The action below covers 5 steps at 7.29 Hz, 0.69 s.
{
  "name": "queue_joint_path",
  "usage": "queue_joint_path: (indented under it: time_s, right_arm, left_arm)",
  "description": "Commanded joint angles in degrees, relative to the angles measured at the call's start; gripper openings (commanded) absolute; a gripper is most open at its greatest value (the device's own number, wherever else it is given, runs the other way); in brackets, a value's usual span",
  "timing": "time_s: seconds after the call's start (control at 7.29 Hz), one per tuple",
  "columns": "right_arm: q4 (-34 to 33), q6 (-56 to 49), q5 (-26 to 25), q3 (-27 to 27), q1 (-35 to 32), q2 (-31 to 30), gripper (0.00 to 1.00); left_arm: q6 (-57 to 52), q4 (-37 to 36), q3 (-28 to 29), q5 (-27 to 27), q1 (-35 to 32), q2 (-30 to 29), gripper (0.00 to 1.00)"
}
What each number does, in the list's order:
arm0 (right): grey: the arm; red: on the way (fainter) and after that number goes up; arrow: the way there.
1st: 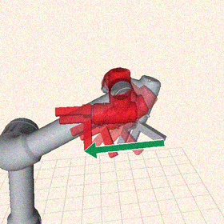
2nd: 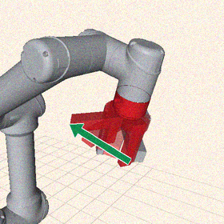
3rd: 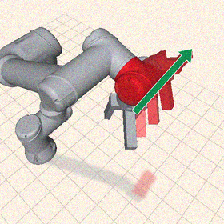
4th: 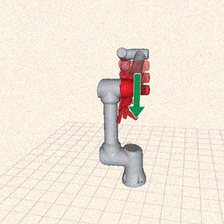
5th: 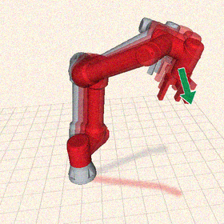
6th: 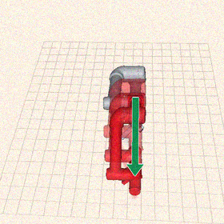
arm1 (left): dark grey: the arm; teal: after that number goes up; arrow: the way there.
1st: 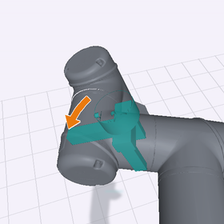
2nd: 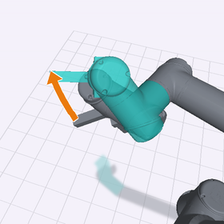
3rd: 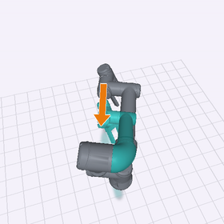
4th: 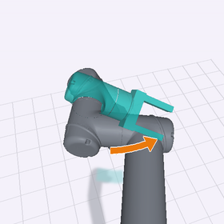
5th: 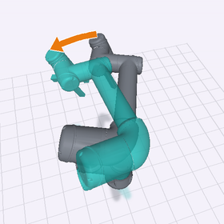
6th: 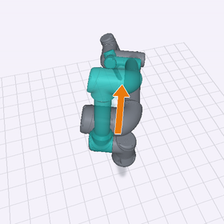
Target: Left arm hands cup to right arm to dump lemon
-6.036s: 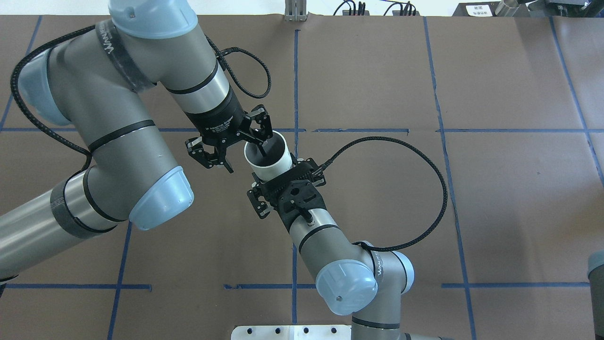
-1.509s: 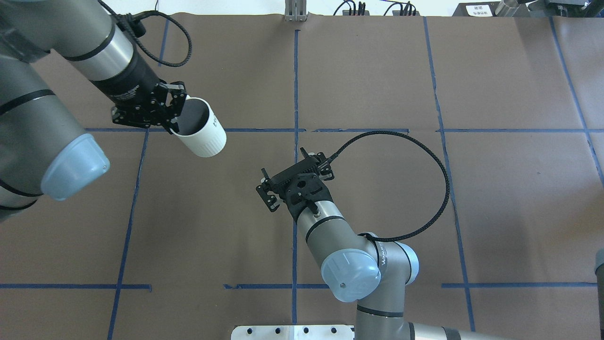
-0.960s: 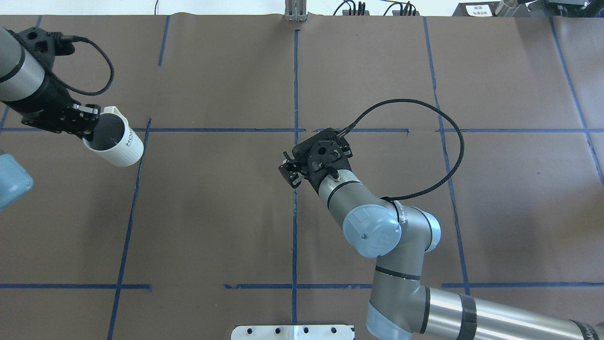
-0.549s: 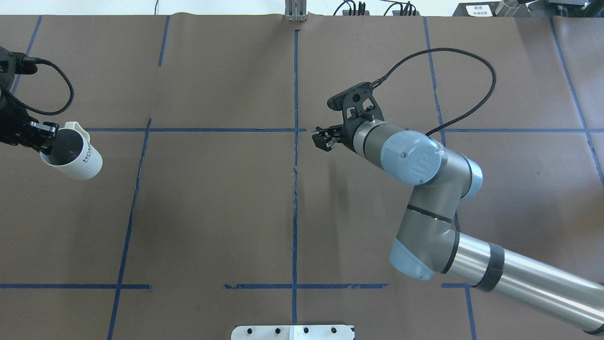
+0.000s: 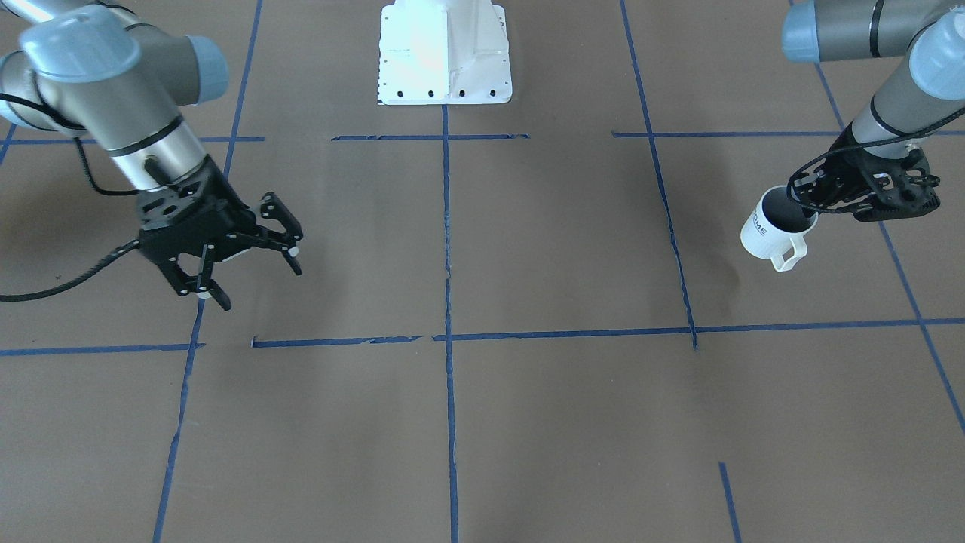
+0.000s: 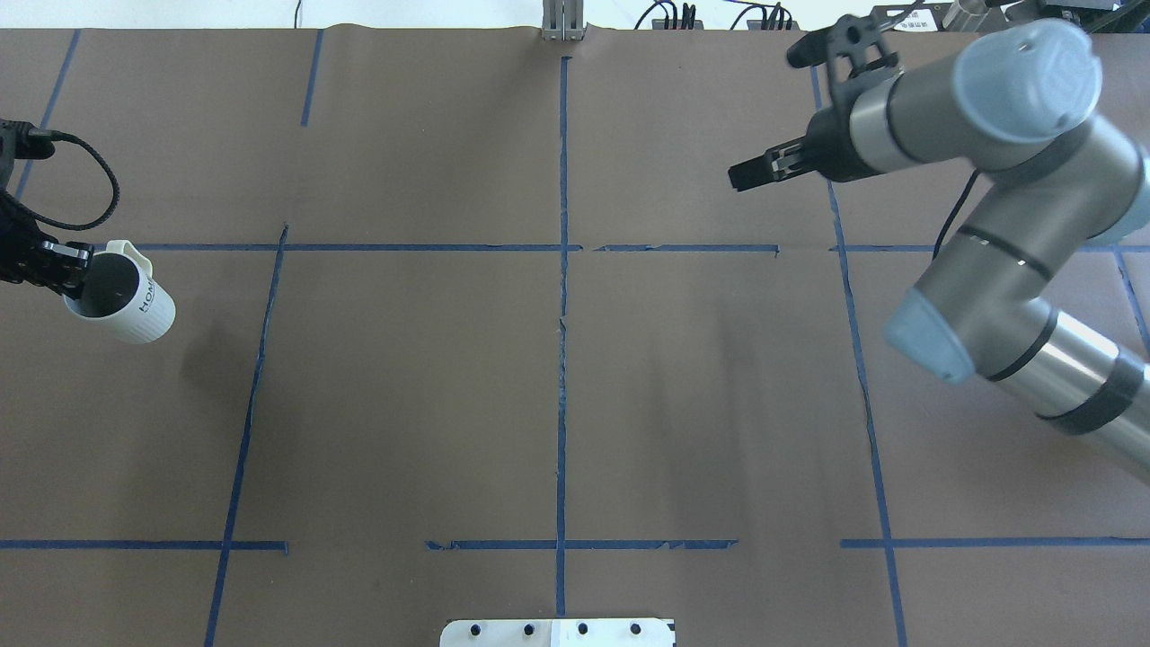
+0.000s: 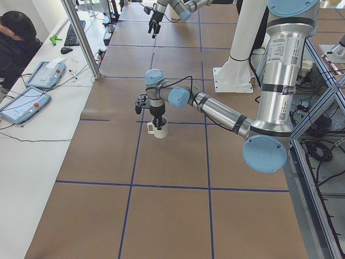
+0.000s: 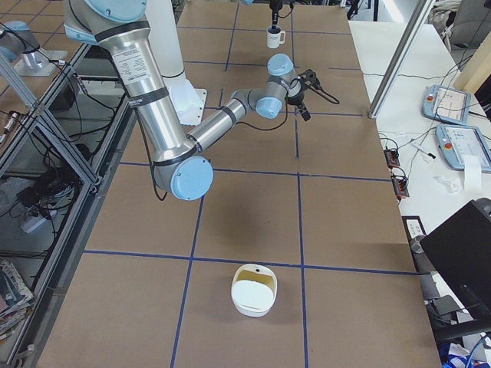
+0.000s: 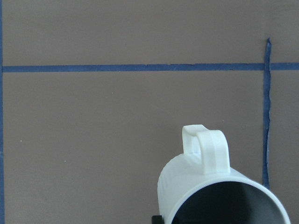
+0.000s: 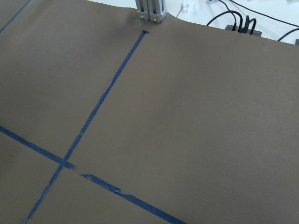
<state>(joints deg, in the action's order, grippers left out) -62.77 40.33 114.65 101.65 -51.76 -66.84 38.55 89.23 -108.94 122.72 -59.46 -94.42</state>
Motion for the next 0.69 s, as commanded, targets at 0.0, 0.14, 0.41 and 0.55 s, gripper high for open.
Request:
queue_joint_path:
  time_s: [0.0, 0.14, 0.41, 0.55]
  right_arm:
    - [-0.34, -4.44, 11.27, 0.48, -9.03, -3.72, 1.00]
    - [-0.34, -6.82, 11.99, 0.48, -10.53, -5.13, 1.00]
    - [-0.34, -9.21, 12.00, 0.48, -11.34, -7.16, 1.00]
    - [-1.21, -9.13, 12.00, 0.74, -11.34, -7.52, 1.00]
  left_arm:
    - [-2.58, 7.51, 5.38, 0.23, -0.22, 0.81, 0.00]
    - [-4.86, 7.98, 6.62, 2.50, -0.31, 0.91, 0.00]
    - [-7.77, 7.89, 7.68, 6.72, -1.36, 1.26, 0.00]
    - [-8.57, 8.07, 7.95, 8.48, -1.97, 2.83, 0.00]
